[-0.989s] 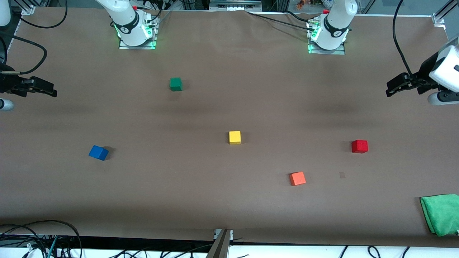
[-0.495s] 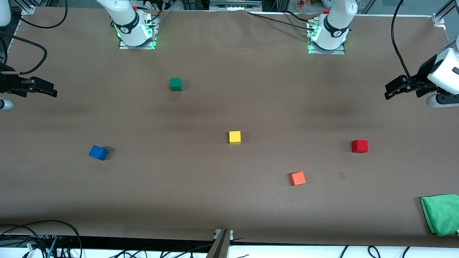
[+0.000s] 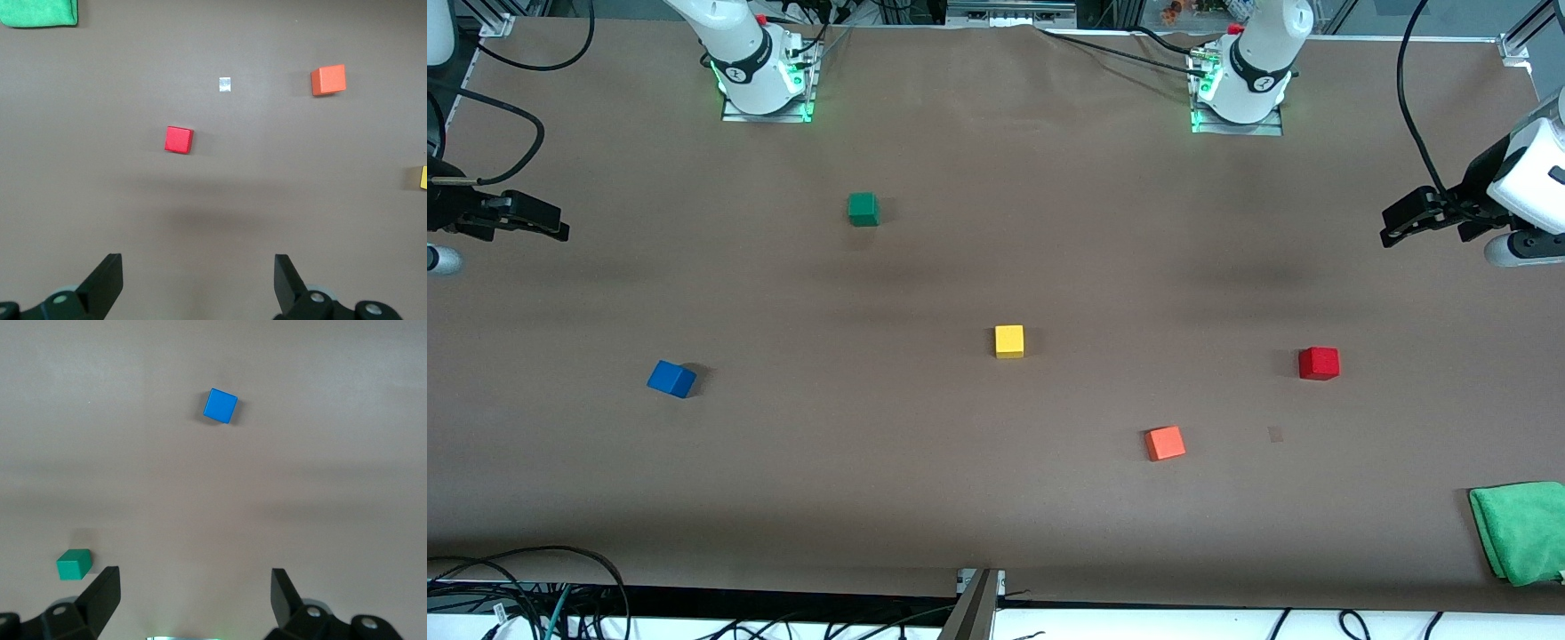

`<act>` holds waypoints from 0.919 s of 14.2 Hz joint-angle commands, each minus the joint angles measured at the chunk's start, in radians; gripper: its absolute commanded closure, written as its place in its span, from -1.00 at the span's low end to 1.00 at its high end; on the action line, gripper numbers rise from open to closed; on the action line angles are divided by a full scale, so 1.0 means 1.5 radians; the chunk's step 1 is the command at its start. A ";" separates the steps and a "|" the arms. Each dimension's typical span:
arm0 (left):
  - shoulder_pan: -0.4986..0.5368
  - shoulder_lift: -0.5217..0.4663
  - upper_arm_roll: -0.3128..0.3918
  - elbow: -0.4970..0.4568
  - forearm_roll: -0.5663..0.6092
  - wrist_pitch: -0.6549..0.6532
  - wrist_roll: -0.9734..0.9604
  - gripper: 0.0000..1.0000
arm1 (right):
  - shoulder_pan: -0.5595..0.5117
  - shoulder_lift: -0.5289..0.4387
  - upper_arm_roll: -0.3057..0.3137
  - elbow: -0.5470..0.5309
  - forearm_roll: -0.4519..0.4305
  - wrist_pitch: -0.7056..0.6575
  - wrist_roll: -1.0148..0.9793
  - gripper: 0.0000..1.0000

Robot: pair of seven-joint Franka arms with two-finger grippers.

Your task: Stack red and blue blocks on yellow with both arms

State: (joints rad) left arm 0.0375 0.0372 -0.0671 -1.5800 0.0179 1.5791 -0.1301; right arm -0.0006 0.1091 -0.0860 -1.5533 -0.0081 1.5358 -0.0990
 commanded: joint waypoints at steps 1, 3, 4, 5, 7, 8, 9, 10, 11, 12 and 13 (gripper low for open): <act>0.007 0.009 -0.004 0.018 -0.014 -0.004 0.006 -1.00 | -0.001 0.005 0.002 0.015 -0.005 -0.006 0.003 -1.00; 0.007 0.009 -0.004 0.018 -0.014 -0.004 0.006 -1.00 | -0.001 0.005 0.003 0.015 -0.005 -0.005 0.002 -1.00; 0.007 0.009 -0.004 0.018 -0.014 -0.004 0.006 -1.00 | -0.001 0.005 0.002 0.015 -0.005 -0.005 0.002 -1.00; 0.007 0.009 -0.004 0.018 -0.014 -0.004 0.006 -1.00 | -0.001 0.005 0.003 0.015 -0.005 -0.005 0.002 -1.00; 0.007 0.009 -0.004 0.017 -0.014 -0.006 0.005 -1.00 | -0.001 0.005 0.002 0.015 -0.005 -0.005 0.002 -1.00; 0.007 0.009 -0.004 0.017 -0.014 -0.006 0.005 -1.00 | -0.001 0.005 0.003 0.015 -0.005 -0.005 0.002 -1.00; 0.007 0.009 -0.004 0.017 -0.014 -0.005 0.005 -1.00 | -0.001 0.005 0.002 0.015 -0.005 -0.006 0.002 -1.00; 0.007 0.009 -0.004 0.018 -0.014 -0.003 0.005 -1.00 | -0.001 0.005 0.003 0.015 -0.005 -0.006 0.002 -1.00; 0.008 0.011 -0.003 0.021 -0.013 -0.001 0.005 -1.00 | -0.001 0.005 0.003 0.015 -0.005 -0.006 0.003 -1.00; 0.007 0.012 -0.004 0.021 -0.013 0.008 0.005 -1.00 | -0.001 0.005 0.002 0.015 -0.004 -0.002 0.002 -1.00; 0.004 0.011 -0.004 0.020 -0.011 0.009 0.005 -1.00 | -0.002 0.005 0.003 0.016 -0.004 -0.003 0.002 -1.00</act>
